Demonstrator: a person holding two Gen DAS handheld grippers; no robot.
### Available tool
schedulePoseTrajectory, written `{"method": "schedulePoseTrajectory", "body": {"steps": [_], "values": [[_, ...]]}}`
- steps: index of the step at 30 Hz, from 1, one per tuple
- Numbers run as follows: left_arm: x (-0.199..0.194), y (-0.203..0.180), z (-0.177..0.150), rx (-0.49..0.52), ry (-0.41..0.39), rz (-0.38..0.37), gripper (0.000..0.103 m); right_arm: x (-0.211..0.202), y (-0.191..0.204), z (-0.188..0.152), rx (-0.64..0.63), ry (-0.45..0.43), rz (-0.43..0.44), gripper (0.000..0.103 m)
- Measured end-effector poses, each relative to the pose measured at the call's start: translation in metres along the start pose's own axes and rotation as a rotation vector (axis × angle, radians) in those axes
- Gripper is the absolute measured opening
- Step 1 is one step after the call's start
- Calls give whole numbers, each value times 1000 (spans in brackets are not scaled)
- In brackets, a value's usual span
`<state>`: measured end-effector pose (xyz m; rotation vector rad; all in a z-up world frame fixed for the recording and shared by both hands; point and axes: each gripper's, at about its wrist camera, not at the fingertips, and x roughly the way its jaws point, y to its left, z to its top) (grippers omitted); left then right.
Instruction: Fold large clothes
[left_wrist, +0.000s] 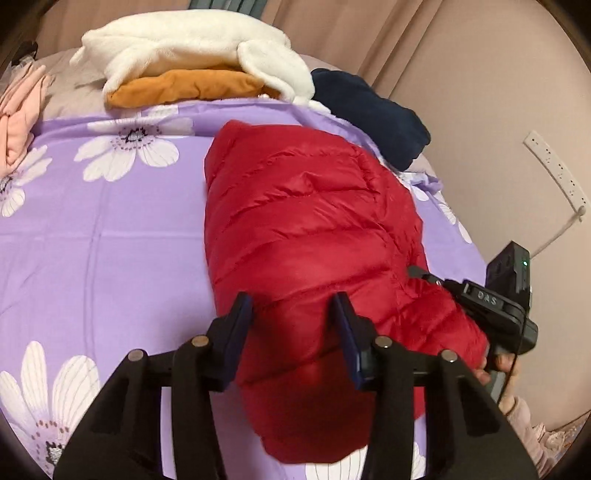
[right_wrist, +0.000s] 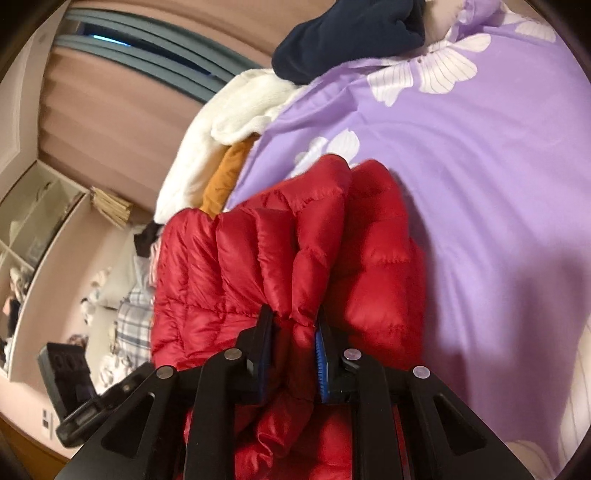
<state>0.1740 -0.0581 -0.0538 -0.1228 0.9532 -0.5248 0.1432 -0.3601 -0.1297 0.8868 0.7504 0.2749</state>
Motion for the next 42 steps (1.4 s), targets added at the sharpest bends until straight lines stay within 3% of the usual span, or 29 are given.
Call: {"method": "schedulePoseTrajectory", "body": {"steps": [5, 7, 11, 14, 19, 23, 28, 33, 42], "values": [[14, -11, -4, 97, 18, 68, 47, -7, 1, -6, -12, -8, -47, 26], [16, -9, -6, 106, 22, 75, 46, -15, 9, -6, -46, -27, -110, 36], [17, -3, -4, 90, 27, 66, 46, -40, 45, -10, -205, -115, -238, 37], [19, -3, -3, 85, 33, 62, 47, -54, 80, -21, -355, -158, -232, 37], [19, -5, -3, 96, 33, 66, 47, -53, 118, -43, -521, -100, -122, 37], [19, -6, -4, 97, 34, 67, 47, -29, 117, -66, -623, -15, -204, 33], [24, -8, -9, 113, 50, 63, 49, -6, 84, -85, -647, 70, -318, 32], [29, -9, -12, 121, 63, 81, 53, 9, 68, -89, -632, 69, -314, 32], [12, -7, 15, 48, 4, 9, 53, -9, 61, -93, -562, 42, -267, 32]]}}
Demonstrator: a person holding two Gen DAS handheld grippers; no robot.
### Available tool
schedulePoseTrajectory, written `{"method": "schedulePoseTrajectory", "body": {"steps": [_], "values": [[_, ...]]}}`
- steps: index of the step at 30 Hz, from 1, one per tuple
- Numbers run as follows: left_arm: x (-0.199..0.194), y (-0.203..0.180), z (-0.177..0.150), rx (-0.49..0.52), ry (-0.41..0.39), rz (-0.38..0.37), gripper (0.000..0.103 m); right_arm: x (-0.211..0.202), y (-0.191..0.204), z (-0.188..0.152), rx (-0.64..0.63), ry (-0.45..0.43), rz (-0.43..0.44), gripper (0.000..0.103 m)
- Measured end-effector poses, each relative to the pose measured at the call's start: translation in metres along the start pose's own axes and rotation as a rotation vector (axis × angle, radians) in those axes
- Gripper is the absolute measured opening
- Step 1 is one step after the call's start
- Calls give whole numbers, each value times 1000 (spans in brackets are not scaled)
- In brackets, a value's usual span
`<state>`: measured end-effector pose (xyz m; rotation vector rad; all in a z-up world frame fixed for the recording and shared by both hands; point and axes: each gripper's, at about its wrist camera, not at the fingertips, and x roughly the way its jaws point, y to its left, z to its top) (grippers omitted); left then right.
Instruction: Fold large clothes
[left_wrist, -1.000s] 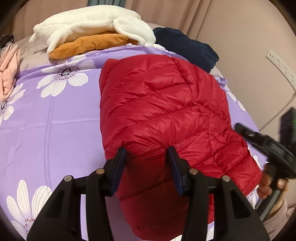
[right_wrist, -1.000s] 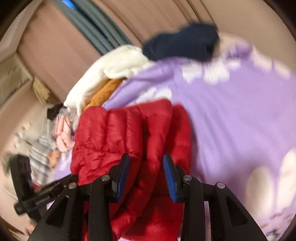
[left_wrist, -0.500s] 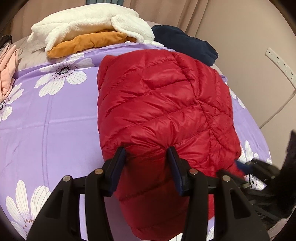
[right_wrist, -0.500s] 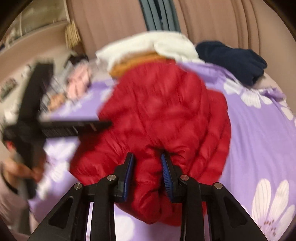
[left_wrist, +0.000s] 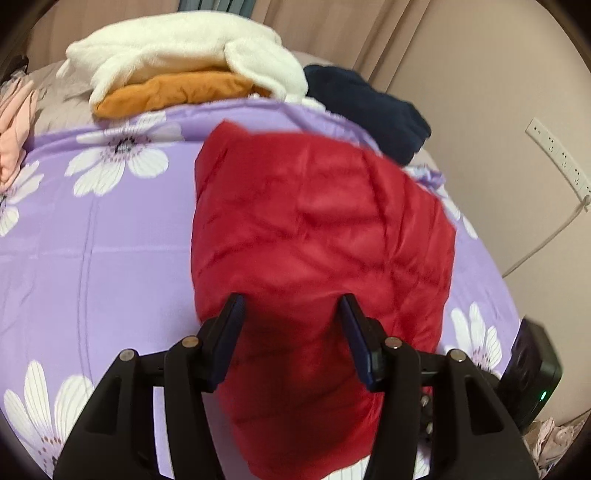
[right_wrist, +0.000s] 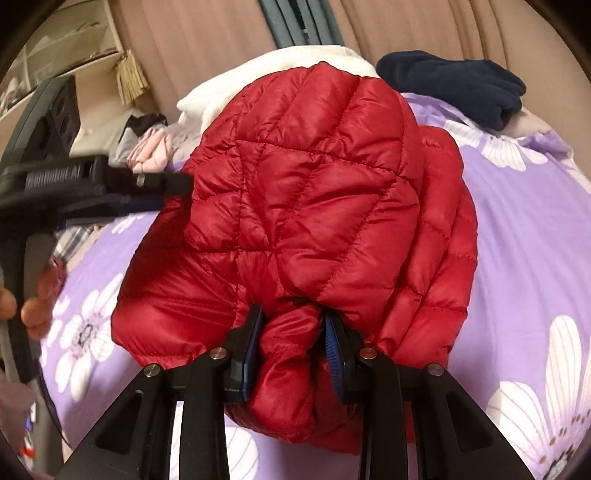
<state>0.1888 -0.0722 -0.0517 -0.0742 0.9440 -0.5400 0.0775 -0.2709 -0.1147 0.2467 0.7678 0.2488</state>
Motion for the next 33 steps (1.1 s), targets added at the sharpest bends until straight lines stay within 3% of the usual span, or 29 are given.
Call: {"method": "schedulePoseTrajectory", "body": {"steps": [4, 8, 12, 17, 20, 25, 29, 33], "values": [[8, -4, 22, 2, -22, 0, 53, -2, 1, -3, -1, -3, 1, 32], [36, 2, 40, -28, 38, 15, 54, -2, 1, -4, 7, -11, 8, 32], [65, 4, 40, -18, 107, 49, 56, 1, 2, -3, 13, -15, 12, 32], [62, 1, 35, -4, 87, 48, 57, -18, 4, 1, 24, -15, 51, 33], [58, 3, 35, -15, 78, 35, 57, -45, 0, 7, 32, -77, 111, 34], [57, 3, 35, -23, 70, 34, 57, -65, -8, 40, 63, -180, 46, 34], [56, 2, 35, -10, 67, 41, 57, -49, -6, 72, 54, -195, -16, 34], [57, 2, 35, -6, 65, 41, 57, -29, -4, 80, 59, -162, -46, 34]]}}
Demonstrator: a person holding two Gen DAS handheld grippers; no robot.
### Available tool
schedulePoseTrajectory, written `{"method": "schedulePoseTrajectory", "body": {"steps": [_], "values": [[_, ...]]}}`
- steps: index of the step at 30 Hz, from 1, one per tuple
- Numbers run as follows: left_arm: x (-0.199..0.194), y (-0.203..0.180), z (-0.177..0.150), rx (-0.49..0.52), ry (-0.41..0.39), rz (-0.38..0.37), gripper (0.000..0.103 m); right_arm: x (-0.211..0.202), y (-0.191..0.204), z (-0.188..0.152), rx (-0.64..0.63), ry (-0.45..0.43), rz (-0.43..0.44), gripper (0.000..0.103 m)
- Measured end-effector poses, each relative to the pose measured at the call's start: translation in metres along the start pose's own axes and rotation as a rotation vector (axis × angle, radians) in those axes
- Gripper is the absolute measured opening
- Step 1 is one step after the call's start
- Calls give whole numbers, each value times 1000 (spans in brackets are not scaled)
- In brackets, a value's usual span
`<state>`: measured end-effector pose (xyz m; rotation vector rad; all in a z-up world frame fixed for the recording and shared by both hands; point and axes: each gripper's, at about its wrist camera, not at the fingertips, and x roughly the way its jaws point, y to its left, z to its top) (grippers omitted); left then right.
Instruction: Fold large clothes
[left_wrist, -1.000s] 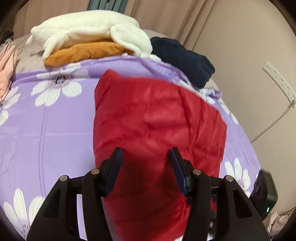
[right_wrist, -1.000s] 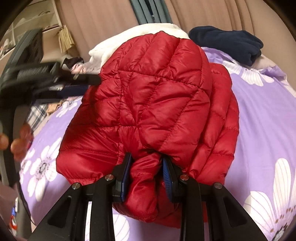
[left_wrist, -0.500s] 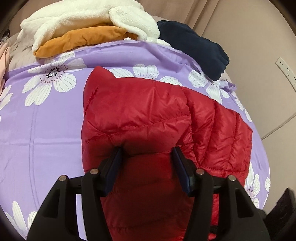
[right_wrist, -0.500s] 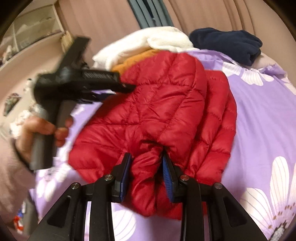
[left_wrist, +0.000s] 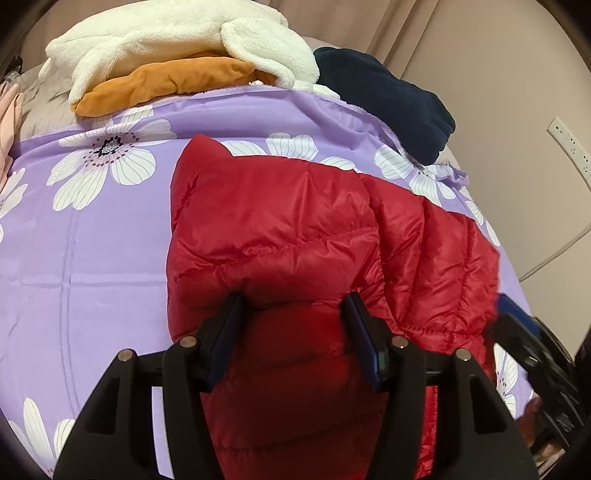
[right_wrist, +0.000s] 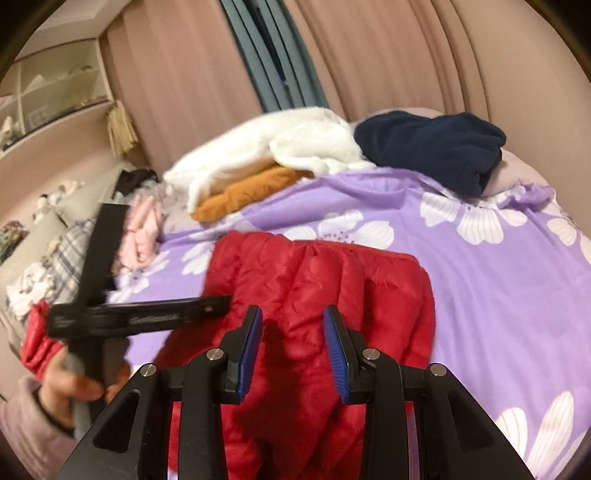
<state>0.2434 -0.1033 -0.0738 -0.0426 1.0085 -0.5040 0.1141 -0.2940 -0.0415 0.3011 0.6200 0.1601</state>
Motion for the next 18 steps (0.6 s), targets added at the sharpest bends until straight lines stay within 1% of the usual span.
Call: {"method": "schedulePoseTrajectory", "body": {"steps": [3, 5, 11, 18], "values": [[1, -1, 0, 3, -3, -3, 57, 25, -7, -2, -3, 79, -73, 34], [2, -3, 0, 15, 0, 6, 57, 37, -12, -7, 4, 121, -94, 34], [-3, -7, -4, 37, -14, 24, 57, 39, -27, -17, 73, 146, -63, 34], [-38, -12, -30, 78, -57, 37, 56, 39, -28, -17, 89, 147, -62, 34]]}}
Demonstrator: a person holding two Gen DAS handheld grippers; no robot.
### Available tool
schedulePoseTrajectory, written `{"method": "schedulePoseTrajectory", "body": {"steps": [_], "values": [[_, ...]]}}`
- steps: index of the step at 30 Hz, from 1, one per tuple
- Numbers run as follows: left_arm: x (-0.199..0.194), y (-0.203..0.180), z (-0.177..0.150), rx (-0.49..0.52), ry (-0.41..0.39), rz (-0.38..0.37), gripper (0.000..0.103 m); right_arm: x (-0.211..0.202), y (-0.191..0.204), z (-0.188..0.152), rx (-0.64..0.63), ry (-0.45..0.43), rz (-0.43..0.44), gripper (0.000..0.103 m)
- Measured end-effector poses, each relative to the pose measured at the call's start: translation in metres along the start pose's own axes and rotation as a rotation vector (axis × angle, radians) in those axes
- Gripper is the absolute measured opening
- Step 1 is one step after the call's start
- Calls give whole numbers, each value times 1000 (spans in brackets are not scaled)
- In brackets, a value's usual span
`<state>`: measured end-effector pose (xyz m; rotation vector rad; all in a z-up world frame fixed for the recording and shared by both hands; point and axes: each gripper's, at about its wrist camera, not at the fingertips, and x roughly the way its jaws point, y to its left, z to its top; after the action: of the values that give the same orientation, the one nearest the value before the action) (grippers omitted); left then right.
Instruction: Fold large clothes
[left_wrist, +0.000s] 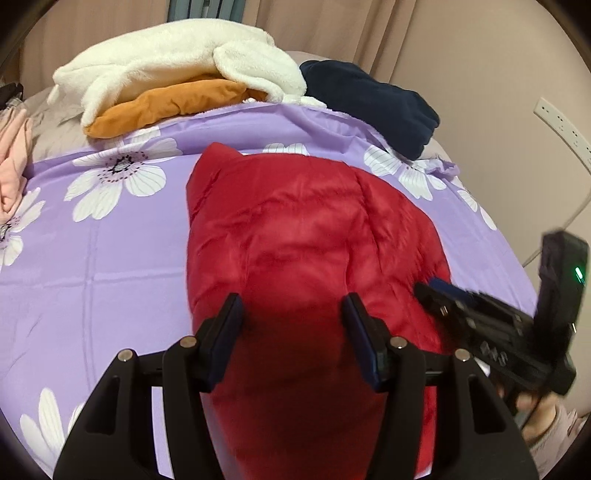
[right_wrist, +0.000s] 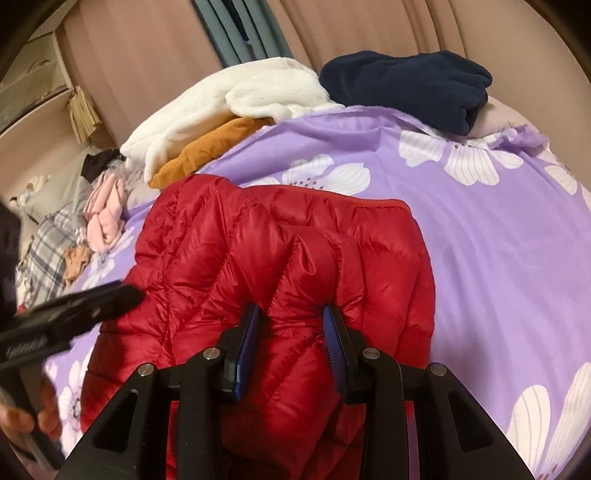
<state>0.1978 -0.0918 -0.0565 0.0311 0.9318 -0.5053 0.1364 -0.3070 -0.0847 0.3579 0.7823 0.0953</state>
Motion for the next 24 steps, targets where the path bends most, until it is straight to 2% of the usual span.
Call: {"method": "schedulePoseTrajectory", "body": {"steps": [12, 20, 24], "values": [[-20, -7, -49, 35, 30, -4, 57, 2, 1, 2, 9, 11, -13, 34], [-12, -5, -58, 25, 41, -8, 66, 4, 1, 2, 7, 13, -17, 34], [-12, -5, -58, 19, 43, -12, 67, 4, -1, 1, 13, 12, -11, 34]]}}
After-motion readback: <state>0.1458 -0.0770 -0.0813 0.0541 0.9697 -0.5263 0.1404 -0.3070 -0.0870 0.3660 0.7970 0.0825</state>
